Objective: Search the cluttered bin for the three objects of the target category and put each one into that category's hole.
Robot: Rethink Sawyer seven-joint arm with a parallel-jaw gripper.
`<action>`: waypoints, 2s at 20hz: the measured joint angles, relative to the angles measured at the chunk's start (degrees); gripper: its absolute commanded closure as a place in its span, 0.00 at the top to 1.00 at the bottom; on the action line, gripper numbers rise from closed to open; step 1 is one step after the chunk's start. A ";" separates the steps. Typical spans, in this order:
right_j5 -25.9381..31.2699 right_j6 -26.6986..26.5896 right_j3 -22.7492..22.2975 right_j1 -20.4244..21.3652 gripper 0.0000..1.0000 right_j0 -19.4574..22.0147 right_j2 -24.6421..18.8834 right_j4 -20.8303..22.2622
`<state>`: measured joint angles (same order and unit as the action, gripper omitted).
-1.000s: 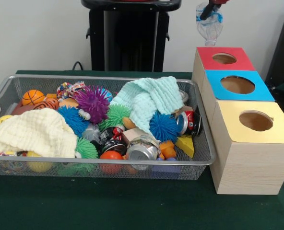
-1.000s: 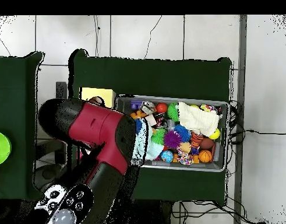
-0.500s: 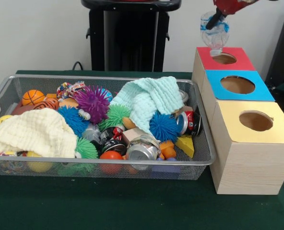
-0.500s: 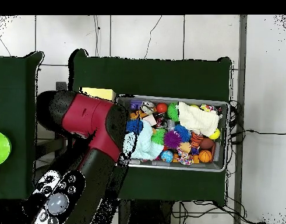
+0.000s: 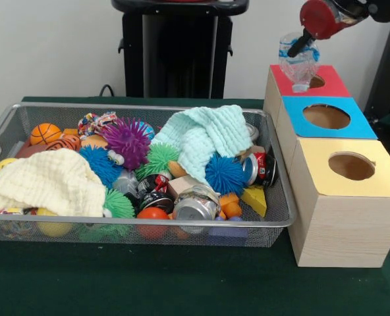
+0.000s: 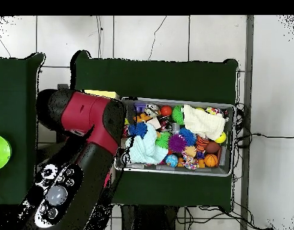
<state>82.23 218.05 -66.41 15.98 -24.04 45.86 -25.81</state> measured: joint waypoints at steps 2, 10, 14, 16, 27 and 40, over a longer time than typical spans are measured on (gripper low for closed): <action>0.00 0.01 0.61 -0.46 0.00 0.00 0.01 -0.37; -0.01 0.51 3.97 -3.82 0.00 -0.40 0.60 -3.58; -0.01 1.16 5.01 -5.26 0.00 -1.14 1.35 -5.17; 0.00 1.50 5.37 -5.79 0.00 -1.48 1.63 -5.87; 1.51 3.23 6.13 -7.42 0.00 -4.05 2.80 -6.90; 4.01 3.23 2.55 -3.73 0.00 -5.91 2.83 1.88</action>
<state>86.24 221.28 -63.87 12.24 -29.95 48.70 -23.93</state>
